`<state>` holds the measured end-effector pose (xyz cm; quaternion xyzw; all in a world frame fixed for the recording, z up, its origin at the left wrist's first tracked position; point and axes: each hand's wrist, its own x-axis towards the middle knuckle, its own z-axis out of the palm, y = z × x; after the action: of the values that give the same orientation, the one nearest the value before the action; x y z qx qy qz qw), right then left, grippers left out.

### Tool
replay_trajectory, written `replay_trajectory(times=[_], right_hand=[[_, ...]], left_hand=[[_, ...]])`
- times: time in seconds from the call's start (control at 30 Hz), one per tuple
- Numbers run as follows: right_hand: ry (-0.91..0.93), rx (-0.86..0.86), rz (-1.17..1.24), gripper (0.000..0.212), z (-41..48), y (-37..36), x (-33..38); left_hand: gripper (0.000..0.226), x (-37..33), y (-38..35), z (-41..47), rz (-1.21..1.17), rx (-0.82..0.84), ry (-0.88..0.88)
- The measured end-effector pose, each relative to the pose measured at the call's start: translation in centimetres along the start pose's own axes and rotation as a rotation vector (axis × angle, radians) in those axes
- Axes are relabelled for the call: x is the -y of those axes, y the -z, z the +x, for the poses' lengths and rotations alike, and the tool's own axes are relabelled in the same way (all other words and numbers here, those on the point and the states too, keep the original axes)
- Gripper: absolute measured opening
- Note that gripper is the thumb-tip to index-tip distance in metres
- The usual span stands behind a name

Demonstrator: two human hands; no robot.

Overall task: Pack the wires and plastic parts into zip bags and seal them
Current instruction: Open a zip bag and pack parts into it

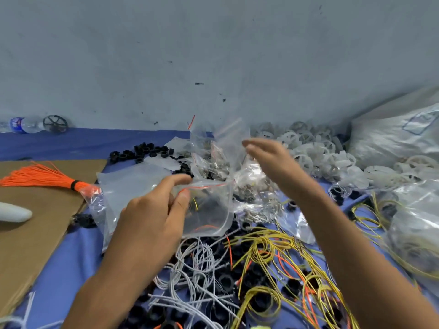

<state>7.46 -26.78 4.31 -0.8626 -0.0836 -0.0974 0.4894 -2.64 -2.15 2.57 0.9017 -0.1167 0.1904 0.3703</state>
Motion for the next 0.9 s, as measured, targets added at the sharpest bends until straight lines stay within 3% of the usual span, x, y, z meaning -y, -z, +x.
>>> replay_trajectory(times=[0.17, 0.27, 0.43, 0.5, 0.63, 0.8, 0.9], right_hand=[[0.197, -0.173, 0.337, 0.021, -4.6, 4.4, 5.4], [0.244, -0.087, 0.590, 0.024, -6.3, 5.0, 8.0], [0.264, 0.139, 0.723, 0.025, -7.8, 2.5, 10.2], [0.302, 0.146, 0.532, 0.026, -8.2, 0.9, 10.2], [0.354, 0.291, -0.115, 0.028, -8.7, -0.1, 8.9], [0.339, 0.238, -0.075, 0.018, -8.9, 0.8, 9.3], [0.336, 0.180, -0.244, 0.027, -8.8, -0.3, 8.9]], left_hand=[[0.016, 0.1, 0.6, 0.2, -0.133, -0.063, -0.009], [0.014, 0.3, 0.8, 0.3, -0.233, -0.065, 0.013], [0.016, 0.4, 1.1, 0.6, -0.407, -0.049, 0.014], [0.016, 0.6, 1.2, 0.7, -0.484, -0.038, 0.039], [0.018, 0.9, 1.7, 1.0, -0.629, -0.015, 0.081], [0.021, 0.9, 1.7, 1.0, -0.627, -0.091, 0.082], [0.022, 0.5, 1.7, 0.9, -0.631, -0.086, 0.041]])
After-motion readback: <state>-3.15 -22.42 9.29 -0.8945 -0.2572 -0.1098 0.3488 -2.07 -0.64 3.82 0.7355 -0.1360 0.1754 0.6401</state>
